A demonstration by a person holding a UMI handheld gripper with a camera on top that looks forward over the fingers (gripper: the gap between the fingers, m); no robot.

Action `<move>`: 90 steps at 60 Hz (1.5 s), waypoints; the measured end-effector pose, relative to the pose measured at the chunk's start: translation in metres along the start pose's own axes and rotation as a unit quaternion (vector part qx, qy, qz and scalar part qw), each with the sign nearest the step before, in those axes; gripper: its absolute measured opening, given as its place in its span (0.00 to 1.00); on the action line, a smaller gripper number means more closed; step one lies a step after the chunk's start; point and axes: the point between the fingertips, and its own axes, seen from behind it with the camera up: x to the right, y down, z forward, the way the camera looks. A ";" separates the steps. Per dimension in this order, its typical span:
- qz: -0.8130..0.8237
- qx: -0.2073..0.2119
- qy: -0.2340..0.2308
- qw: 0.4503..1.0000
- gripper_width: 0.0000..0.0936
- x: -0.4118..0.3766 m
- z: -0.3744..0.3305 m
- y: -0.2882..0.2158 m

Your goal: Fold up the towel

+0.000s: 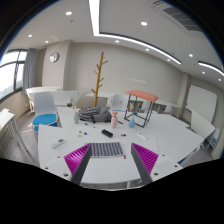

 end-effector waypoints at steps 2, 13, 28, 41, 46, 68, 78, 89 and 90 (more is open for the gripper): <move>-0.003 0.001 -0.008 1.000 0.91 -0.005 0.000 -0.001; -0.010 -0.003 -0.057 0.998 0.91 -0.076 0.014 0.003; -0.023 -0.022 -0.108 0.994 0.91 -0.150 0.038 0.024; -0.016 -0.034 -0.102 0.994 0.91 -0.187 0.087 0.056; -0.017 -0.036 -0.097 0.994 0.91 -0.197 0.116 0.072; -0.016 -0.052 -0.073 0.996 0.91 -0.231 0.274 0.159; 0.006 -0.071 -0.067 0.995 0.91 -0.234 0.345 0.199; -0.007 -0.082 -0.067 0.994 0.90 -0.237 0.419 0.223; -0.008 -0.083 -0.067 0.994 0.90 -0.237 0.426 0.225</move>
